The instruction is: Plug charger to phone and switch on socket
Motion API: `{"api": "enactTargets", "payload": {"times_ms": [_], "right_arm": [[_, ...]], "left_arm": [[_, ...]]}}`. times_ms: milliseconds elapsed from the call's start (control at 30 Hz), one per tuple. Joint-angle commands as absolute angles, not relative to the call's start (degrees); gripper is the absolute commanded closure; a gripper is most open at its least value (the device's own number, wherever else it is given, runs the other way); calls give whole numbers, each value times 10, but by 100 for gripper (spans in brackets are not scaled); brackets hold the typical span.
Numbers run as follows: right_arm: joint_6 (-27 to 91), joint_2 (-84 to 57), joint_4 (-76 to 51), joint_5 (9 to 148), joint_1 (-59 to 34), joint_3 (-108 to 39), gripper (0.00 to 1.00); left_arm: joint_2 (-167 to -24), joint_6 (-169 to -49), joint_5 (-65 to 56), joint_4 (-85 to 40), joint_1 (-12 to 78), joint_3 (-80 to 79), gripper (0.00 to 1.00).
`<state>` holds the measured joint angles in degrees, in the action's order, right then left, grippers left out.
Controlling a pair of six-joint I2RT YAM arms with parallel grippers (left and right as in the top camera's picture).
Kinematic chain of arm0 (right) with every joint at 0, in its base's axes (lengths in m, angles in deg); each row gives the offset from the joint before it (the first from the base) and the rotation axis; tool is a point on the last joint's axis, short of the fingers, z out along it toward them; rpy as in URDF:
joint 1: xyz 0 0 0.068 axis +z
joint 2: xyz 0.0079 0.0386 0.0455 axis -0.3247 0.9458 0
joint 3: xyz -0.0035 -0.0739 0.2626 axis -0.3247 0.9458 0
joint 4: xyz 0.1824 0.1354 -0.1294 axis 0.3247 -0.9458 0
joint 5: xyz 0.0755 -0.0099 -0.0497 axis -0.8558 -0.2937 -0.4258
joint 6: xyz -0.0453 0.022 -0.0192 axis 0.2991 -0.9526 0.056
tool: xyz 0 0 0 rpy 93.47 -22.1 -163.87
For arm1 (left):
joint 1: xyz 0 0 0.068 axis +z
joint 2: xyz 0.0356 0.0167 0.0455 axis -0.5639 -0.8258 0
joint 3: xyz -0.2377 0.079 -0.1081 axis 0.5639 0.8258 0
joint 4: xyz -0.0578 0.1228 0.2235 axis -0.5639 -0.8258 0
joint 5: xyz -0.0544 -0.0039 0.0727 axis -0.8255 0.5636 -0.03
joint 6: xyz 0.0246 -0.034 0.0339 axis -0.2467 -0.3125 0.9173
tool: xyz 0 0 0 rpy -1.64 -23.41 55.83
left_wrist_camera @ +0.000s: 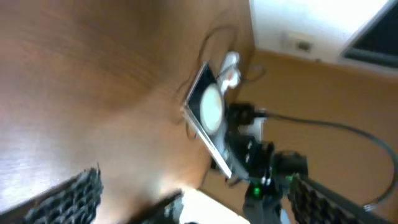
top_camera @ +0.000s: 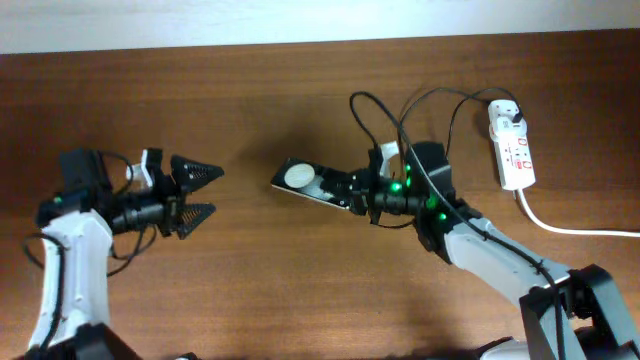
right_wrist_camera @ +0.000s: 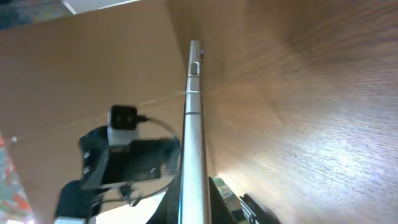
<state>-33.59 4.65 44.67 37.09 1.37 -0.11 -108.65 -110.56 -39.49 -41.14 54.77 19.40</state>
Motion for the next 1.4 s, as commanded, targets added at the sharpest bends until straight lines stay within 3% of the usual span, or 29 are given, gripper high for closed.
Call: {"api": "enactTargets", "payload": {"times_ms": [0,167,333,433,533,867,1267,1367], "right_arm": [[-390,23,538,388,18,25,96],[-459,23,571,486,93,26,96],[-535,23,570,551,140,26,96],[-569,23,571,544,141,26,96],[-584,23,571,533,141,26,96],[-584,23,573,511,141,26,96],[-596,23,573,511,141,26,96],[-596,23,569,511,141,26,77]], "left_arm": [[-1088,-1189,-474,-280,551,312,1],[-1088,-1315,-472,-161,515,353,10],[-1088,-1485,-425,42,409,353,14],[-1088,-1554,-380,124,349,353,23],[-1088,-1593,-336,125,312,353,29],[-1088,-1654,-272,126,281,353,70],[-1088,-1698,-247,126,281,353,100],[-1088,-1698,-245,126,281,353,100]]}}
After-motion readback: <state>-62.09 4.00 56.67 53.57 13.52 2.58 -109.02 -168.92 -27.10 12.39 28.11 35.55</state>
